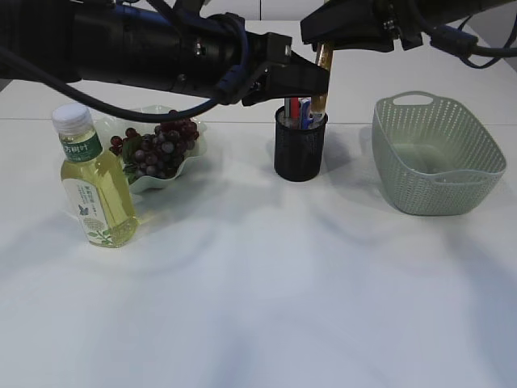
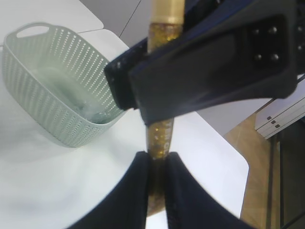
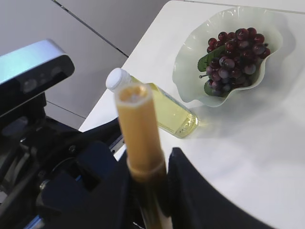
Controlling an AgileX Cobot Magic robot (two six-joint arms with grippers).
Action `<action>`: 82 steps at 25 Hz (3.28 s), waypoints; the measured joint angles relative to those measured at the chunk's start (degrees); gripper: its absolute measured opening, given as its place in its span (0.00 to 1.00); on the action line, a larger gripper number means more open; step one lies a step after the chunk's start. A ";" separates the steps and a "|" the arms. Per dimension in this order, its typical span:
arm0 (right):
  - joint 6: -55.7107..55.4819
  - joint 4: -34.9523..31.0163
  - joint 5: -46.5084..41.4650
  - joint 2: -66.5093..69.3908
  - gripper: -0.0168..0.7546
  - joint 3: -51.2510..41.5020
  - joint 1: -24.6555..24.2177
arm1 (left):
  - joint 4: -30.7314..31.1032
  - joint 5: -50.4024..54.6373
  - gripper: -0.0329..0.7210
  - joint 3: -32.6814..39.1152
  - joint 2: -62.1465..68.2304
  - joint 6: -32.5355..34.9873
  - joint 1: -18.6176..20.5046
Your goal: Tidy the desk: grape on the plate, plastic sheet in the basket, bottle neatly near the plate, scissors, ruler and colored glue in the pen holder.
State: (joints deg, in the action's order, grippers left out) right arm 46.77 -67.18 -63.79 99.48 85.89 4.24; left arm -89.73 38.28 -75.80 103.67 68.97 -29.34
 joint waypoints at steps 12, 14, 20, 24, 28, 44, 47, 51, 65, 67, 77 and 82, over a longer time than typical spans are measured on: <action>2.50 0.13 0.10 0.00 0.18 0.00 -0.08 | -0.32 0.09 0.12 0.00 0.03 0.00 0.00; 2.64 0.13 0.10 0.00 0.18 0.00 -0.08 | -0.32 0.09 0.12 0.00 0.03 0.00 0.00; 2.75 0.13 0.10 0.00 0.18 0.00 -0.08 | -0.32 0.09 0.12 0.00 0.03 0.00 0.00; 2.75 0.26 0.10 0.00 0.18 0.00 -0.12 | -0.46 0.13 0.13 0.00 0.26 0.00 0.00; 2.75 0.30 0.10 0.00 0.18 0.00 -0.12 | -0.58 0.26 0.18 0.00 0.38 0.00 0.00; 4.35 0.96 0.10 0.00 0.18 0.00 0.07 | -0.58 0.12 0.39 0.00 0.83 0.00 0.00; 4.76 4.00 2.16 0.00 0.17 0.00 0.07 | -0.48 -0.21 0.40 0.00 0.83 0.00 0.00; 5.67 6.44 4.89 0.00 0.17 0.00 0.07 | 0.36 -0.33 0.40 0.00 0.83 0.04 0.39; 7.31 12.09 9.74 0.00 0.17 0.00 0.07 | 48.51 2.84 0.39 -8.00 0.96 -26.97 1.17; 7.40 12.90 10.93 0.00 0.17 0.00 0.07 | 55.01 4.01 0.39 -9.07 0.96 -33.54 1.17; 10.22 14.57 19.88 1.25 0.17 0.00 0.07 | 71.18 9.78 0.36 -14.50 4.18 -56.00 1.06; 18.22 8.90 24.58 5.16 0.17 0.00 0.67 | 73.37 12.03 0.36 -17.11 6.18 -57.83 -0.53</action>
State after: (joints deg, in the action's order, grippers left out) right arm 64.98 -58.28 -39.21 104.64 85.89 4.91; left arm -16.36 50.31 -92.91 109.86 11.14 -29.87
